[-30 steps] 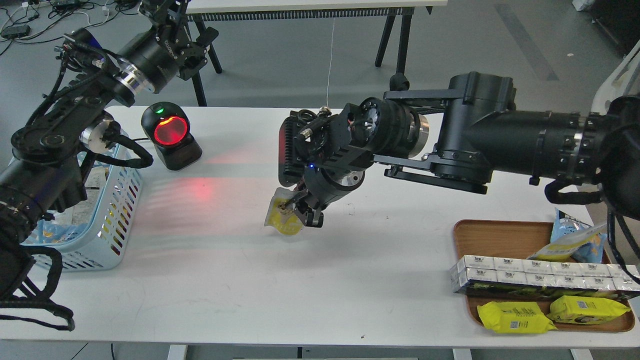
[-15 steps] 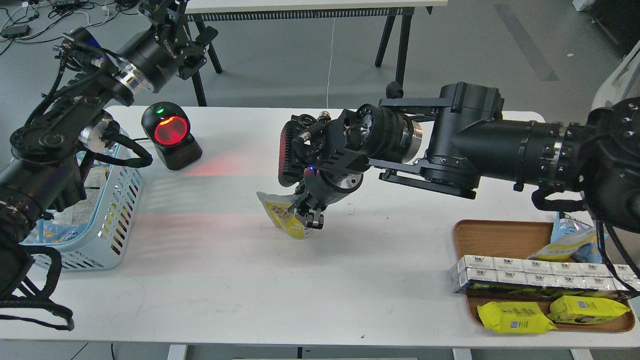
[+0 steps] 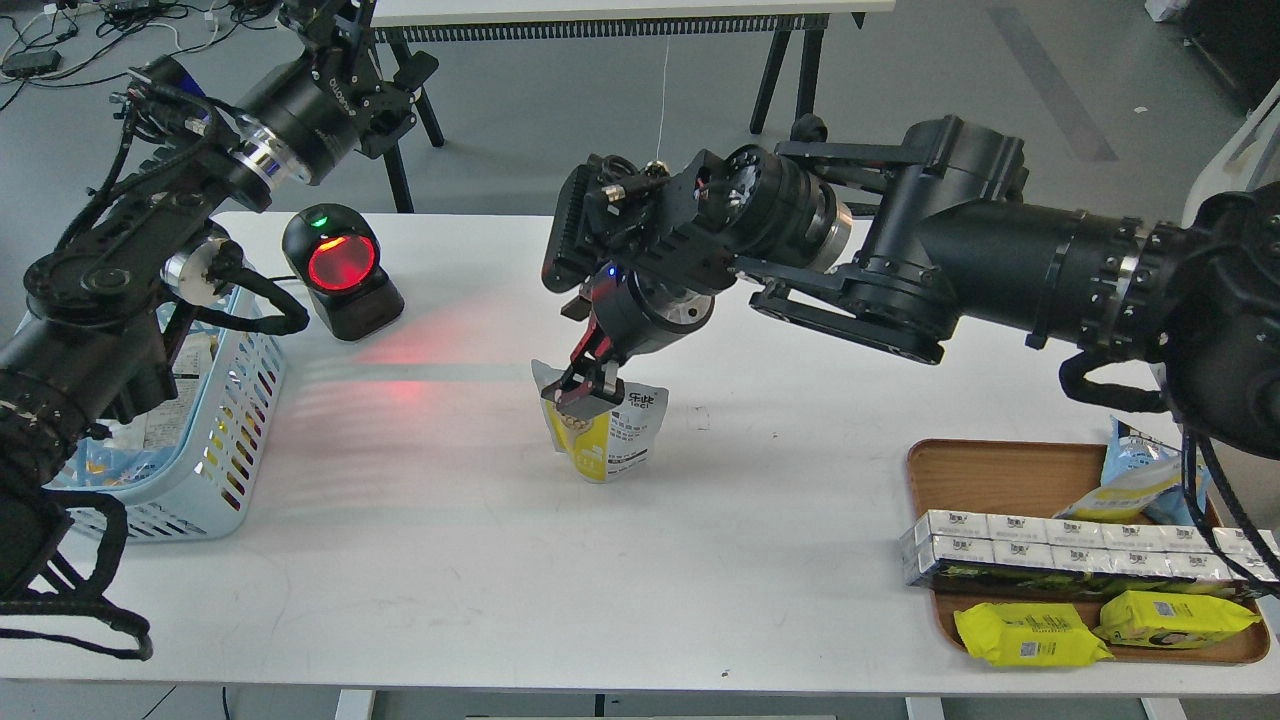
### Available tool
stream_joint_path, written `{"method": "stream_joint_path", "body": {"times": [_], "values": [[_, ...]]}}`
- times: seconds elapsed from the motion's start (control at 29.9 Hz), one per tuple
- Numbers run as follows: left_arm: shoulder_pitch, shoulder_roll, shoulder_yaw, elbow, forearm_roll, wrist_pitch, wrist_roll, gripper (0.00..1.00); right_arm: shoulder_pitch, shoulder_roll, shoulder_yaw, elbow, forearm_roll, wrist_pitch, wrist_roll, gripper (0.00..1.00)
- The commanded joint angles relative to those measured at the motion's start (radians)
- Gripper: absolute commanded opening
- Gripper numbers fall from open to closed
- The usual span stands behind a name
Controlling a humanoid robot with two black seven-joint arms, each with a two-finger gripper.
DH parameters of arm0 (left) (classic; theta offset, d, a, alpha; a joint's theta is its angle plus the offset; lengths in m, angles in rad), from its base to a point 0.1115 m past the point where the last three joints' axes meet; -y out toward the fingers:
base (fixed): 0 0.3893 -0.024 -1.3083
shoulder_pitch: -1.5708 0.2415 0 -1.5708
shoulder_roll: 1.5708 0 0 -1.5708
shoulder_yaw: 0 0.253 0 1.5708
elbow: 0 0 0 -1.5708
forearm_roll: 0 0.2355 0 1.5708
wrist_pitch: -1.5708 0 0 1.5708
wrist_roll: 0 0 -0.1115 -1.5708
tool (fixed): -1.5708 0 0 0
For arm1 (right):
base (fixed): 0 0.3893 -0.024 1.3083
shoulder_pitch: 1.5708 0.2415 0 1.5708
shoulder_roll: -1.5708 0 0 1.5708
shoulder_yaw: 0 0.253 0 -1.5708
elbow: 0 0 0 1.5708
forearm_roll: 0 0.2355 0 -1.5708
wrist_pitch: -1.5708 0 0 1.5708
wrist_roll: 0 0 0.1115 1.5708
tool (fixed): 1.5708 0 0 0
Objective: Scan snack and place in basket
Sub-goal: 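Release the packet upright on the table and raise the right gripper away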
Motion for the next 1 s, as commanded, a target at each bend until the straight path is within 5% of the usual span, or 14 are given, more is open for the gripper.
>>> {"method": "stream_joint_path", "body": {"times": [0.0, 0.47, 0.97], "values": [[-0.004, -0.002, -0.016, 0.002, -0.009, 0.0, 0.0, 1.0, 0.011, -0.003, 0.066, -0.043, 0.151, 0.0, 0.0, 0.99], [-0.042, 0.018, -0.024, 0.029, -0.044, 0.0, 0.0, 1.0, -0.032, -0.466, 0.243, -0.065, 0.63, 0.0, 0.0, 0.99], [-0.037, 0.015, -0.028, 0.043, -0.064, 0.0, 0.0, 1.0, -0.298, -0.815, 0.287, 0.058, 1.578, 0.0, 0.0, 0.99]]}}
